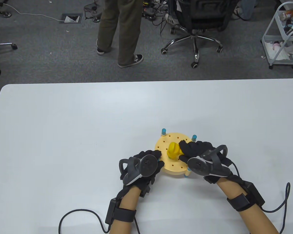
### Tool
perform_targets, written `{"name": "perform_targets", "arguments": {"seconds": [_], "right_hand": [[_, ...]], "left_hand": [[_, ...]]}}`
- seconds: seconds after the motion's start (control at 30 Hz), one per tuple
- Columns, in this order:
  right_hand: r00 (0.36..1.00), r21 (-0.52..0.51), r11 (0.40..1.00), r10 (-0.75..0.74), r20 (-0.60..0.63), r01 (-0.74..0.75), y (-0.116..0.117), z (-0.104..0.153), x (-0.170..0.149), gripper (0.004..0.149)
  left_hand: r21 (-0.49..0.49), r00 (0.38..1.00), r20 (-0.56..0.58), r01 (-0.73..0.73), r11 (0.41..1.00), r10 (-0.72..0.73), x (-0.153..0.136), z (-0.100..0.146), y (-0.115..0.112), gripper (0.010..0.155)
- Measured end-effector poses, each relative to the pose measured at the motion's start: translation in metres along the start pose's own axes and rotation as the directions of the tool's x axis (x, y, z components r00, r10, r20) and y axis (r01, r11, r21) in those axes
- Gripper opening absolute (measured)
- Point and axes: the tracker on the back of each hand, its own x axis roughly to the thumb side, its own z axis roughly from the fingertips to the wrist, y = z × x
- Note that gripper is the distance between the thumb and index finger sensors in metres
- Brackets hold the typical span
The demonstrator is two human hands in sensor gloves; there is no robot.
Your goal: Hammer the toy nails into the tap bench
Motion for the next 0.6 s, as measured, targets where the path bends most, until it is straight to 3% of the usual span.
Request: {"name": "perform_targets", "arguments": {"seconds": [0.07,0.1,0.2,0.23,0.27,0.3,0.33,0.37,0.47,0.6], "right_hand": [[0.992,-0.112,0.988,-0.096,0.076,0.104,-0.008,-0.003,0.0,0.063],[0.996,-0.052,0.997,-0.058,0.072,0.061,-0.009,-0.005,0.002,0.063],[0.996,-0.221,0.972,-0.074,0.043,0.082,-0.014,-0.002,0.003,0.063],[0.994,-0.194,0.975,-0.096,0.059,0.105,-0.011,-0.003,0.005,0.063],[0.993,-0.015,0.999,-0.04,0.111,0.042,-0.002,-0.011,0.011,0.064],[0.999,-0.025,0.999,0.022,0.041,-0.021,-0.009,-0.005,0.008,0.064],[0.997,-0.059,0.998,-0.032,0.074,0.036,-0.015,-0.01,0.009,0.063],[0.998,-0.021,0.999,-0.023,0.064,0.025,-0.016,-0.011,0.009,0.064],[0.995,-0.27,0.958,-0.097,0.005,0.095,-0.027,-0.001,-0.001,0.064],[0.975,-0.361,0.913,-0.218,-0.038,0.19,-0.028,0.014,-0.02,0.064]], "left_hand": [[0.002,1.0,-0.002,-0.003,1.0,0.003,0.0,0.0,0.0,0.053],[0.004,1.0,-0.002,-0.003,1.0,0.003,0.0,0.0,0.0,0.053],[0.002,1.0,-0.003,0.0,1.0,0.0,0.0,0.0,0.0,0.053],[0.003,1.0,-0.003,0.001,1.0,-0.001,0.0,0.0,0.0,0.053],[0.002,1.0,-0.003,0.0,1.0,0.0,0.0,0.0,0.0,0.053],[0.002,1.0,-0.004,-0.001,1.0,0.001,0.0,0.0,-0.001,0.053],[0.003,1.0,-0.005,-0.003,1.0,0.003,0.0,0.0,-0.001,0.053],[0.003,1.0,-0.005,-0.003,1.0,0.003,0.0,0.0,-0.001,0.053],[0.002,1.0,-0.003,0.002,1.0,-0.002,0.0,0.0,-0.001,0.053],[-0.027,1.0,-0.004,-0.018,0.999,0.018,-0.003,-0.001,-0.001,0.055]]}}
